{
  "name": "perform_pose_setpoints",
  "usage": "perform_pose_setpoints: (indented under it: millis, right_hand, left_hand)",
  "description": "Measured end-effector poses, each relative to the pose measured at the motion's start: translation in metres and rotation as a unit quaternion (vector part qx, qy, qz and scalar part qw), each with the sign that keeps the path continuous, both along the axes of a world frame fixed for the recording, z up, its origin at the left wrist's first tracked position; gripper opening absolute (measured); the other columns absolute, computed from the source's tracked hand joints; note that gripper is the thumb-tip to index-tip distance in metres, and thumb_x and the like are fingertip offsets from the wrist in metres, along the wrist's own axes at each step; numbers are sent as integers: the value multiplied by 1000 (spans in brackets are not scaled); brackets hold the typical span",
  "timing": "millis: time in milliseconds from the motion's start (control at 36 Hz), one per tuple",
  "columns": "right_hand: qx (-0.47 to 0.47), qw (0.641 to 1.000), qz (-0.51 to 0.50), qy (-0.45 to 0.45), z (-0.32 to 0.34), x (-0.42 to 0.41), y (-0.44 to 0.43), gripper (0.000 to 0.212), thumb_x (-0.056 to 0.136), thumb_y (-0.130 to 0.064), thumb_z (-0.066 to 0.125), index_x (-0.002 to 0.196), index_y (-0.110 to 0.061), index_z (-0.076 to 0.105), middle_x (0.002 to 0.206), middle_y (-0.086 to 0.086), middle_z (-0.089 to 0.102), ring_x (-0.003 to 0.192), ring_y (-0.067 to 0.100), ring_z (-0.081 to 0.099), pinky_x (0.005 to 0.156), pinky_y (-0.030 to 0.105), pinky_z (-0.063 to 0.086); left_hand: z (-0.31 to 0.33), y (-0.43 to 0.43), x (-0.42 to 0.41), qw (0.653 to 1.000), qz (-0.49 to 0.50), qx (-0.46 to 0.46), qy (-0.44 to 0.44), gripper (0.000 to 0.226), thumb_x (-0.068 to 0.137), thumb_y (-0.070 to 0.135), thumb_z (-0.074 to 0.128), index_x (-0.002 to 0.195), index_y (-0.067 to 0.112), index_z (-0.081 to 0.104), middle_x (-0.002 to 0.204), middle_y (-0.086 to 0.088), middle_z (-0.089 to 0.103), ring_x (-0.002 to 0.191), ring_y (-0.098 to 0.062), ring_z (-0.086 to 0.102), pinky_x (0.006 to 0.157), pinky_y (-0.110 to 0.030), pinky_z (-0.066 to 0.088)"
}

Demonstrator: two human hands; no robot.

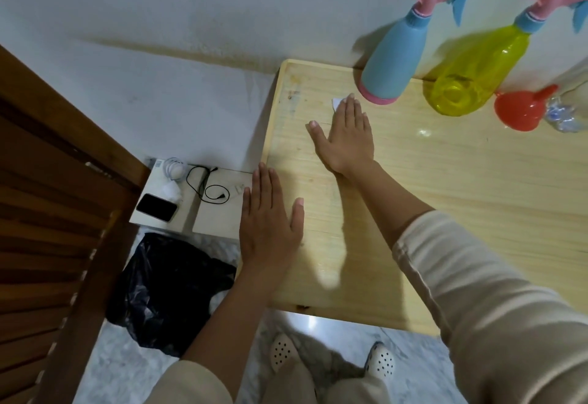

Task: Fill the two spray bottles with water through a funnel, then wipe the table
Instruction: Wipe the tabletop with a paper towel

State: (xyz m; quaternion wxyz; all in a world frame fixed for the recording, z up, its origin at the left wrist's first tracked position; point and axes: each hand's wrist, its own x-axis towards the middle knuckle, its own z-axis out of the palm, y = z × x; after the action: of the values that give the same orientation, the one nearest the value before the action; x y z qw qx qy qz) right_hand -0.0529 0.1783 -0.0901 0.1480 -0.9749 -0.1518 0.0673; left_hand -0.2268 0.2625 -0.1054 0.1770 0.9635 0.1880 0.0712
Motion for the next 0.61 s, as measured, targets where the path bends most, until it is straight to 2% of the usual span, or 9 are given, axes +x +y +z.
perform_pose_setpoints:
  millis: [83, 194, 278, 417, 611]
  right_hand:
    - [-16, 998, 53, -5, 1, 1, -5, 83, 93, -62, 18, 149, -5, -6, 158, 11, -10, 146, 21, -11, 117, 34, -7]
    - [-30, 991, 126, -17, 1, 0, -13, 82, 93, -62, 22, 150, -9, -4, 159, 8, -8, 146, 23, -11, 117, 35, -6]
    - [-21, 986, 164, -16, 2, -2, -21, 79, 93, -61, 23, 151, -11, 1, 160, 5, -3, 147, 22, -9, 118, 36, -3]
    - [-28, 976, 212, -31, 2, -8, -32, 75, 94, -59, 24, 151, -14, 6, 160, 3, 2, 147, 24, -4, 118, 37, 1]
    - [-34, 971, 233, -38, 3, -22, -37, 74, 95, -58, 27, 151, -13, 8, 160, 1, 5, 147, 26, -1, 118, 40, 3]
  left_hand:
    - [-2, -1, -2, 1000, 1, 0, -5, 72, 91, 46, 23, 146, 0, 24, 155, -16, 21, 144, -25, 19, 116, -38, 13]
    - [-1, -1, -5, 1000, -8, 0, -8, 74, 91, 50, 16, 148, 3, 17, 157, -13, 14, 146, -19, 8, 116, -30, 0]
    - [0, -3, -9, 1000, -10, -5, -12, 75, 90, 50, 14, 149, 4, 15, 158, -11, 12, 145, -15, 3, 115, -28, -3]
    - [-1, -9, -20, 1000, -5, -6, -18, 70, 93, 45, 21, 147, 1, 23, 155, -14, 21, 145, -22, 16, 116, -28, 0]
    - [0, -18, -30, 1000, 5, -13, -27, 68, 93, 44, 21, 146, 1, 25, 155, -15, 22, 144, -18, 14, 115, -28, 1]
